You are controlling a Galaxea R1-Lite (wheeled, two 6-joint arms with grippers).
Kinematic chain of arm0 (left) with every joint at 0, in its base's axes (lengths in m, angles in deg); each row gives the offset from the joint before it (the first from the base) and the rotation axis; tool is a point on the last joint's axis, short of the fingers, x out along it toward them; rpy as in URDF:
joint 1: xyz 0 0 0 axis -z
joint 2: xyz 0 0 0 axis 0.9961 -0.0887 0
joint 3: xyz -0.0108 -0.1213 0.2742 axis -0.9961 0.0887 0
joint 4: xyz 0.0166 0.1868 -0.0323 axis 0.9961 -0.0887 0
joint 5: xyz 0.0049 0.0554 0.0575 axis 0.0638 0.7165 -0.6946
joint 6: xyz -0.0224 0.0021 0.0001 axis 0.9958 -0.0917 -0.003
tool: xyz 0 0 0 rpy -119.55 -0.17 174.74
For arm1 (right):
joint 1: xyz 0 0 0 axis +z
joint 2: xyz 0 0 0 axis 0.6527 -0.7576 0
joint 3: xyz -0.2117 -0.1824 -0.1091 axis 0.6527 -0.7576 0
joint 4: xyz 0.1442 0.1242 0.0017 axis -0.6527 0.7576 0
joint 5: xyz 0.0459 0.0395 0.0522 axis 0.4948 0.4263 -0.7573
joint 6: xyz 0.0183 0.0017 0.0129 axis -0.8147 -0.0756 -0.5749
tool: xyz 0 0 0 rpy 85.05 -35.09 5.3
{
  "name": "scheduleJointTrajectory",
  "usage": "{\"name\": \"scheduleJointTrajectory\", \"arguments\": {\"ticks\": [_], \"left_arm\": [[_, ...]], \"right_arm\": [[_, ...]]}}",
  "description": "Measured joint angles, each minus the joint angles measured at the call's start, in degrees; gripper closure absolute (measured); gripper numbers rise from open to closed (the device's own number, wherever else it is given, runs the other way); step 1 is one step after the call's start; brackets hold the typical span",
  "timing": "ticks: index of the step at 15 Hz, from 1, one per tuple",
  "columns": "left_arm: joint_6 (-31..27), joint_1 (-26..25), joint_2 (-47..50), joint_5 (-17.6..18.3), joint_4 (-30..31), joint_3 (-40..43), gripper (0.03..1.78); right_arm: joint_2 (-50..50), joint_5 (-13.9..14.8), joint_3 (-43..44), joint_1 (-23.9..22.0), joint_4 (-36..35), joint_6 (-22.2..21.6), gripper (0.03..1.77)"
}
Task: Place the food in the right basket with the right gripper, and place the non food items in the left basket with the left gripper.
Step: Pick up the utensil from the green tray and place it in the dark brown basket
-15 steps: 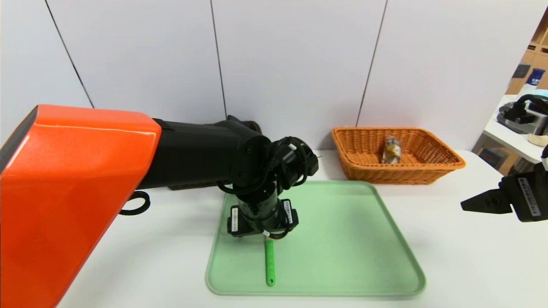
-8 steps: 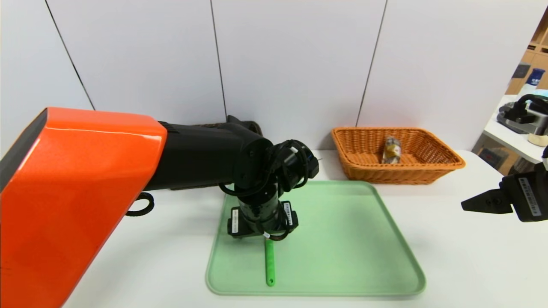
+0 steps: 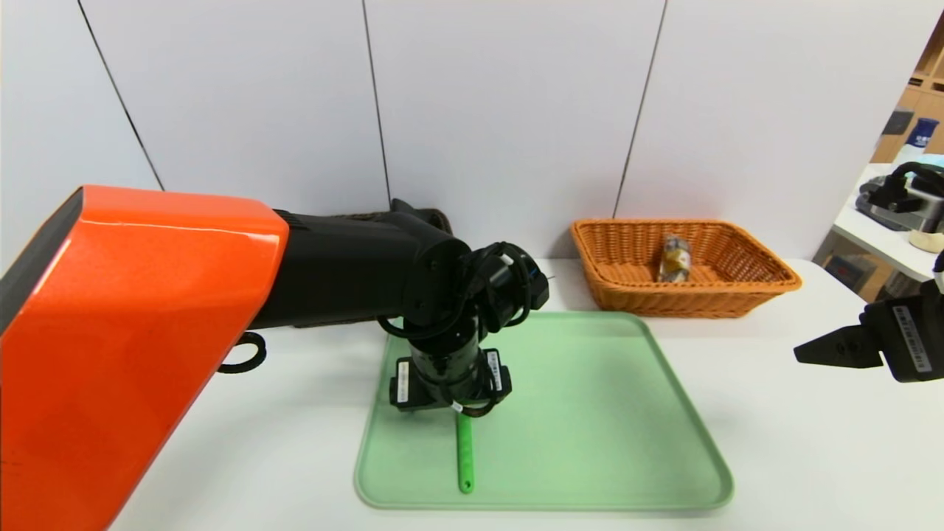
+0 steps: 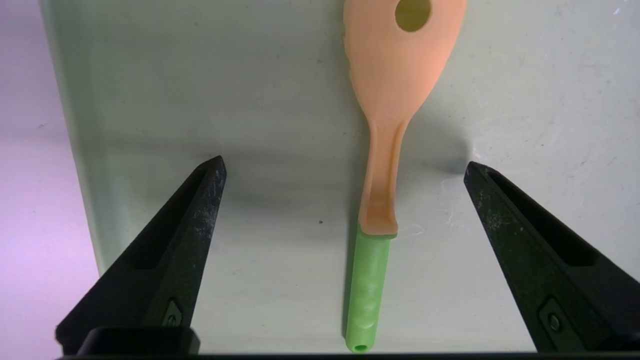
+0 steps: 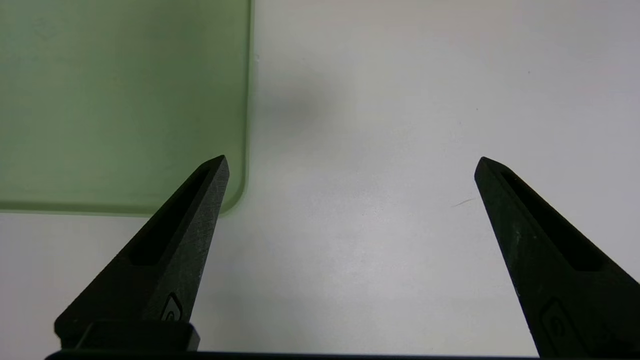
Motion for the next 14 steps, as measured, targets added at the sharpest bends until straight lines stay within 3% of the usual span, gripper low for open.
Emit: {"name": "scheduleJointTrajectory", "arguments": {"ticks": [10,14], "left_arm": [[-0.17,0.30,-0.11,-0.15,-0.02,0.02,0.13],[-0.05,0.33,-0.35,-0.11,-0.02,-0.78,0.77]], "right_arm": [[0.00,0.00,0.11,0.00,0.02,0.01,0.10],[-0.02,-0.02,0.11,0.00,0.00,0.01,0.10]]}}
